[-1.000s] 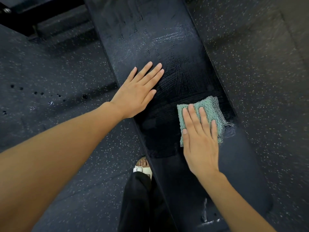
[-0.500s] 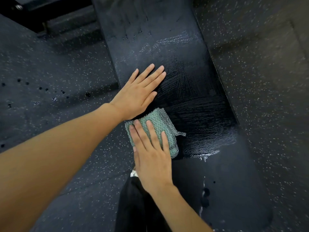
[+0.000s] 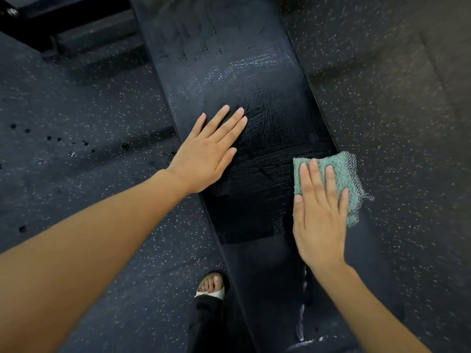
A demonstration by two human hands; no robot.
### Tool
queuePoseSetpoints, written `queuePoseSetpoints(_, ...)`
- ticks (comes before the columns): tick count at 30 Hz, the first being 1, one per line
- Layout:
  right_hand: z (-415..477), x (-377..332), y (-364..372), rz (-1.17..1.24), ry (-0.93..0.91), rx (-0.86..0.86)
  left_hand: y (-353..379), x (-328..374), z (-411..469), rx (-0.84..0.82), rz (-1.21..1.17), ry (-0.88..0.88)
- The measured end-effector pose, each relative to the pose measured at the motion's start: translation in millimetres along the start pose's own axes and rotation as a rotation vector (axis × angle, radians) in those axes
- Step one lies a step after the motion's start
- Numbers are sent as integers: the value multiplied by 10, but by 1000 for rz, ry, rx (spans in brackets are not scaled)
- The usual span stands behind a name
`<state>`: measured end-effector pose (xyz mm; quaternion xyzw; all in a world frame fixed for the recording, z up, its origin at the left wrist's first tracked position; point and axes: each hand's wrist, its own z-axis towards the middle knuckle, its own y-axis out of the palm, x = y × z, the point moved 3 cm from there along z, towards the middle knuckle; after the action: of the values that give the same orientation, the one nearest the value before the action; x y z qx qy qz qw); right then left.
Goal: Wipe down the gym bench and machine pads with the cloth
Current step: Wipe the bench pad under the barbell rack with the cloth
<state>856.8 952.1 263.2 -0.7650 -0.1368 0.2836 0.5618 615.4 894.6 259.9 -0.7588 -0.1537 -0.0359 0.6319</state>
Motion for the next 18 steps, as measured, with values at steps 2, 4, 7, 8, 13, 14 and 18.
queuePoseSetpoints(2,-67,-177,66,32,58,16,27,39,-60,-5,9,14)
queuePoseSetpoints(4,-182,-383,141,25,52,21,52,81,-119,-12,18,34)
queuePoseSetpoints(7,-452,-760,302,-34,-66,-14,77,130,-204,-20,16,65)
queuePoseSetpoints(8,-549,-878,358,-50,-116,-32,81,142,-228,-21,13,75)
queuePoseSetpoints(13,-768,-980,454,-90,-339,-120,114,170,-320,-23,16,98)
queuePoseSetpoints(14,-752,-911,431,-99,-368,-128,122,177,-327,-20,22,101)
queuePoseSetpoints(18,-634,-466,293,-102,-322,-100,143,193,-351,-14,34,103)
